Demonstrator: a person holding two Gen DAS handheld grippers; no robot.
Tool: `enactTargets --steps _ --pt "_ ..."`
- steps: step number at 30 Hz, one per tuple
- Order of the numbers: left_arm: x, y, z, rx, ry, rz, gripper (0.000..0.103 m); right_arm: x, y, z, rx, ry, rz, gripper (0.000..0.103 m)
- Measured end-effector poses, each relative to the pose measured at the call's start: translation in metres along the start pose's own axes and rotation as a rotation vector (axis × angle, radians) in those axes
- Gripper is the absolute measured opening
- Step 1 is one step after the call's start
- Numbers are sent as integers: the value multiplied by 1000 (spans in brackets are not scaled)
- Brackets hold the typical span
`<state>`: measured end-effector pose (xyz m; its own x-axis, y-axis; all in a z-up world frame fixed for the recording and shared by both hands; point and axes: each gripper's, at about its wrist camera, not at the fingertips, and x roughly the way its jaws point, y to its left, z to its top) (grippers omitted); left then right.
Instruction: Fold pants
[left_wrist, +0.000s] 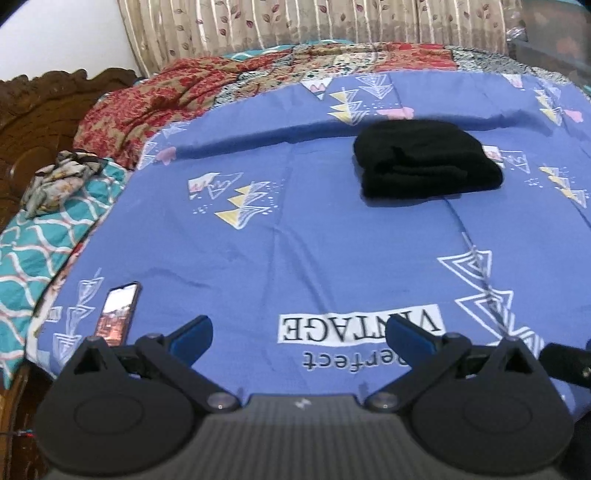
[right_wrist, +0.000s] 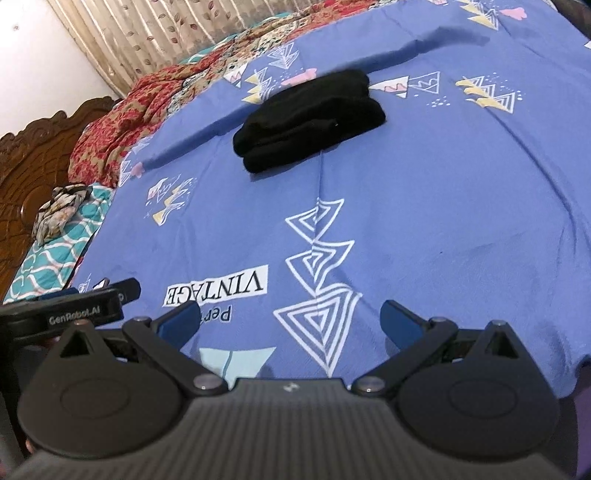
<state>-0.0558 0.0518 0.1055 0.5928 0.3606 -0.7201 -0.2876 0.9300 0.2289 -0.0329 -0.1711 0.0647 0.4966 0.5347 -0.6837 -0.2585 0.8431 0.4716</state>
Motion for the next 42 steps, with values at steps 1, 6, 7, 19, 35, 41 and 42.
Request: enactTargets --steps 1,6,7,19,35,41,42 --pt "0 1 0 3 -1 8 103 0 0 -1 -1 3 5 103" --pt "2 -2 0 36 -9 73 103 1 -6 -2 24 15 17 103" --pt "3 -3 -1 44 -12 85 103 2 -7 -2 31 18 19 103" --pt "9 -13 0 123 -26 175 103 5 -19 -3 86 43 33 103" --pt "15 -8 0 79 34 68 103 8 -23 -2 101 66 32 103" --pt "18 -9 -4 45 106 -80 103 8 -23 -3 103 73 29 103" --pt "17 -9 -5 40 108 -96 103 8 -23 -3 103 75 28 103"
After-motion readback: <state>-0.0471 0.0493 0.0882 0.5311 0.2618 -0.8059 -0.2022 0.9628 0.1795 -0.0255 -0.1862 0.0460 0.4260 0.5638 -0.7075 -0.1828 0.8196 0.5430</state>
